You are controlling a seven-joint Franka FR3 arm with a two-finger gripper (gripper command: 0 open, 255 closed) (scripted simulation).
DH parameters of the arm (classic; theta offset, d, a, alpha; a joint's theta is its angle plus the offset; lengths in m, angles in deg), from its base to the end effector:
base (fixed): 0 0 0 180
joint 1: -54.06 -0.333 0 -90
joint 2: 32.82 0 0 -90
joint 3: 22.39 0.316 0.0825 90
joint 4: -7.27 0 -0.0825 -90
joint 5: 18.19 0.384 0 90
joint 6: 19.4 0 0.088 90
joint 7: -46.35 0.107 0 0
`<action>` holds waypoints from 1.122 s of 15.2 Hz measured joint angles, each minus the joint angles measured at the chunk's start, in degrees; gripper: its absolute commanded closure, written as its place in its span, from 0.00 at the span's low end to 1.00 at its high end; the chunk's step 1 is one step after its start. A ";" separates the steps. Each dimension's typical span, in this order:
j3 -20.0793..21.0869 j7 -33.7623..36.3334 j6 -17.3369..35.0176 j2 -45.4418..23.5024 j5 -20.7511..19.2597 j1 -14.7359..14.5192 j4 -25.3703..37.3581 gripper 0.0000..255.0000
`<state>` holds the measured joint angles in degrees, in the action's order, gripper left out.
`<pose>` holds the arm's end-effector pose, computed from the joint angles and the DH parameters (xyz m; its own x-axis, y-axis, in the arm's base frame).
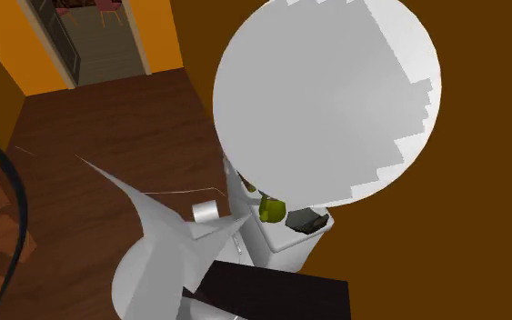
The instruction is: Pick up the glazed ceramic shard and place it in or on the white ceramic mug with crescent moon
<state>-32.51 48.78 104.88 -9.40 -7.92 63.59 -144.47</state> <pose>0.3643 -0.1195 0.3682 0.8893 -0.4465 -0.0987 -0.4572 -0.8657 -0.2036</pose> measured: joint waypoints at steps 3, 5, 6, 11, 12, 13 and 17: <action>-1.68 0.21 6.01 -5.72 2.59 0.63 -0.11 0.00; -2.85 -0.21 10.32 -9.89 5.08 0.78 -0.25 0.00; -3.74 -1.12 12.48 -12.64 6.66 0.88 0.22 0.00; -5.74 -5.27 21.11 -23.59 17.62 0.79 1.58 0.00; -5.97 -6.99 22.57 -25.98 20.57 1.10 2.01 0.00; -6.03 -7.87 23.31 -27.20 22.26 1.34 2.24 0.00; -4.80 -10.90 25.84 -31.00 27.52 1.25 2.89 0.00</action>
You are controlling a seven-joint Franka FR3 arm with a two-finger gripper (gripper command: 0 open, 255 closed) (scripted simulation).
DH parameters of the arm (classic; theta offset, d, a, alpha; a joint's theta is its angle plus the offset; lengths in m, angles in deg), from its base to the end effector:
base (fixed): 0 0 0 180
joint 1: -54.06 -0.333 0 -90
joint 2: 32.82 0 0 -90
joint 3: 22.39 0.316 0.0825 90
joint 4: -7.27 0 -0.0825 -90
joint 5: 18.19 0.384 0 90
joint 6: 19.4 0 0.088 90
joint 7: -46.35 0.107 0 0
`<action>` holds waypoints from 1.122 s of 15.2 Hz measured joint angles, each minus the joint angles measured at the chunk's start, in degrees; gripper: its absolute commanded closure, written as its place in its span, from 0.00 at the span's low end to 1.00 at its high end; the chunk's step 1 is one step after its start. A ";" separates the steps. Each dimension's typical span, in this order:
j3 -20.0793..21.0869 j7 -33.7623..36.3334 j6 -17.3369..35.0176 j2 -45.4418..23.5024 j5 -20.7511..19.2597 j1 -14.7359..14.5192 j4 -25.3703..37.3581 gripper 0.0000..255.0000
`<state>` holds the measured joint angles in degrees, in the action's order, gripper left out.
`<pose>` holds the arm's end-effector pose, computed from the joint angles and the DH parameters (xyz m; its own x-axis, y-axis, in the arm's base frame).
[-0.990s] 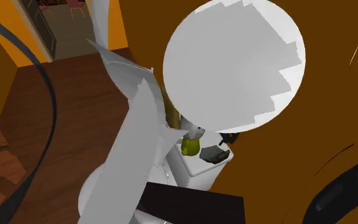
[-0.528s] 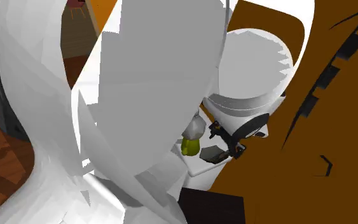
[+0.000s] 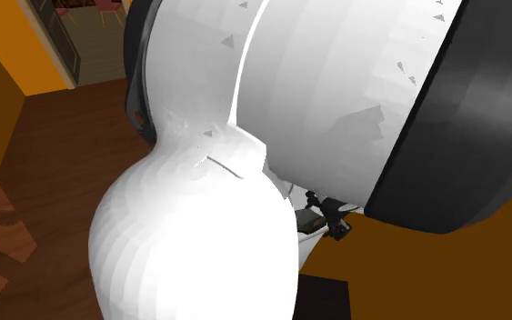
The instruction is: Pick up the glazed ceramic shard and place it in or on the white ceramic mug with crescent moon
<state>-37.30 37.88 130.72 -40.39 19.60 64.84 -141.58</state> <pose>0.3749 -0.2000 0.2009 0.6348 -0.7622 -0.1265 -0.7649 -0.5969 -0.2419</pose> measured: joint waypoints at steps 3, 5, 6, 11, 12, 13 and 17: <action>1.40 -3.11 1.79 -3.25 4.13 0.24 0.83 0.00; 1.87 -3.81 2.34 -3.90 5.27 0.25 0.82 0.00; 1.96 -3.92 2.43 -4.03 5.48 0.24 0.86 0.00; 2.05 -4.07 2.52 -4.18 5.70 0.26 0.91 1.00; 2.05 -4.07 2.52 -4.18 5.70 0.26 0.91 1.00; 2.05 -4.07 2.52 -4.18 5.70 0.26 0.91 1.00; 2.05 -4.07 2.53 -4.18 5.71 0.27 0.92 1.00</action>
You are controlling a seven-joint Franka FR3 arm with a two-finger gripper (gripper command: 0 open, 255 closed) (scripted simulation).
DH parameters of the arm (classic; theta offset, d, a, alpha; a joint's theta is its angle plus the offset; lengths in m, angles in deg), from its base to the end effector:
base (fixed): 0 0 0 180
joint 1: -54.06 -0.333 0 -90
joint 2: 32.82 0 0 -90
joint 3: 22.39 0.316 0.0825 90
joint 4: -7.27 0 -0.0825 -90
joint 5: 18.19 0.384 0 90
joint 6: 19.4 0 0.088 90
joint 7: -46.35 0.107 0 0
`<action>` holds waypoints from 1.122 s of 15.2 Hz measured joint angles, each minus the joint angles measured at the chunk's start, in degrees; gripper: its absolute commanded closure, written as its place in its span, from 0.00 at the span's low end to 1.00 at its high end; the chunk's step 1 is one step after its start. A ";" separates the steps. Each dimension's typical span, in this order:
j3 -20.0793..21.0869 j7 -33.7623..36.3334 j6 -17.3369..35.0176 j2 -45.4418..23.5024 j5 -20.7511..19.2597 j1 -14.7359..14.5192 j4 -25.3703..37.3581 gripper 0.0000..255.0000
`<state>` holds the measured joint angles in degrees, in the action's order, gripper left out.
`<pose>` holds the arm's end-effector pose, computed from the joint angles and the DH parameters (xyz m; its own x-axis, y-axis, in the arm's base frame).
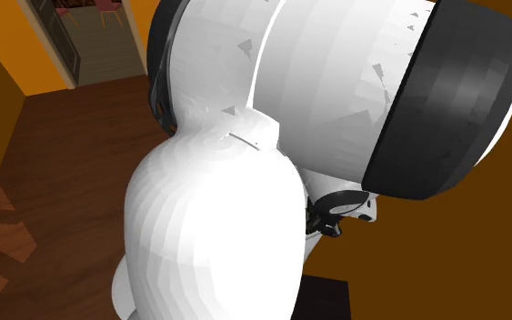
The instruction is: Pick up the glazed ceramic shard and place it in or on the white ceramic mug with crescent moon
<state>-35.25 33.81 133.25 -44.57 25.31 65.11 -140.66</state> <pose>0.3770 -0.1946 0.1776 0.6333 -0.7636 -0.1258 -0.7661 -0.5954 -0.2422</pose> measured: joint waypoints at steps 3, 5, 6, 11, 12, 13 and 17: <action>0.00 0.00 0.00 0.00 0.00 0.00 -0.01 1.00; -0.22 0.50 -0.25 0.48 -0.60 -0.10 -0.16 1.00; -0.49 1.39 -0.56 1.26 -1.49 -0.34 -0.41 1.00; -2.19 6.21 -2.91 5.90 -7.15 -0.98 -1.61 1.00; -2.47 7.17 -3.52 6.64 -8.30 -1.00 -1.54 1.00; -2.76 8.29 -4.19 7.66 -9.60 -1.04 -1.65 1.00; -3.44 11.92 -6.53 11.13 -13.81 -0.94 -1.96 1.00</action>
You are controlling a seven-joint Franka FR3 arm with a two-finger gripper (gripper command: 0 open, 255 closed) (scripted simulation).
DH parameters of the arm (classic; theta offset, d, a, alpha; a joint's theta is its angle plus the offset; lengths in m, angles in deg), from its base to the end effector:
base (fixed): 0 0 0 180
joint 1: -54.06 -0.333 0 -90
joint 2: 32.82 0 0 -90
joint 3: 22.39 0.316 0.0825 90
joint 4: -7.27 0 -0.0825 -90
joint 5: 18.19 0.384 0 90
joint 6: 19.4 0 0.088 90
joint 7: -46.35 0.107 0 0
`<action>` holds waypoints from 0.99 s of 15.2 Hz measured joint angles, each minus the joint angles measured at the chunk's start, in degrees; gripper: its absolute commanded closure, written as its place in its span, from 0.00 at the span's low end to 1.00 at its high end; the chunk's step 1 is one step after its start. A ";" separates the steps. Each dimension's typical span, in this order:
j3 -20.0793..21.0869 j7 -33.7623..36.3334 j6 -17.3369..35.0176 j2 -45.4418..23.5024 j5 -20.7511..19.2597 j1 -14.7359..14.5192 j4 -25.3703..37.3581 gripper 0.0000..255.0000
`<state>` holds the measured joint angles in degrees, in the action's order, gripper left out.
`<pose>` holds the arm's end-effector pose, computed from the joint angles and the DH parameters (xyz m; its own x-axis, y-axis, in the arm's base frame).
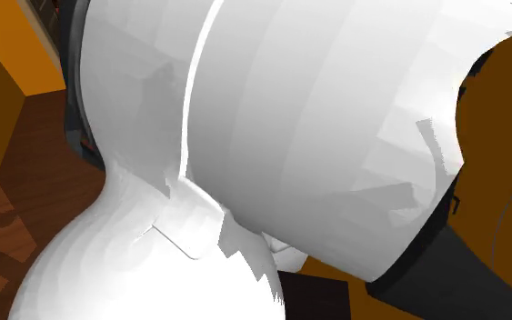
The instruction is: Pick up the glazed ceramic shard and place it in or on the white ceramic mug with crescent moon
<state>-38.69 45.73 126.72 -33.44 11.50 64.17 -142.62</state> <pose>0.3774 -0.1952 0.2404 0.6333 -0.7635 -0.1259 -0.7660 -0.5953 -0.2428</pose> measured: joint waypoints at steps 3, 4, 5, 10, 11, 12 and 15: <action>-0.23 2.82 -2.01 2.96 -3.16 0.27 -0.31 1.00; -0.26 3.60 -2.75 3.64 -4.02 0.39 -0.09 1.00; -0.29 4.36 -3.43 4.51 -4.90 0.54 -0.12 1.00; -0.05 7.93 -7.08 8.21 -8.53 1.18 0.55 1.00; -0.03 8.56 -7.90 9.10 -9.28 1.40 0.60 1.00; 0.01 9.07 -8.64 9.68 -9.81 1.54 0.85 1.00; 0.21 10.65 -10.90 11.75 -11.43 2.00 1.32 1.00</action>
<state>-38.48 56.39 115.82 -21.69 0.07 66.17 -141.29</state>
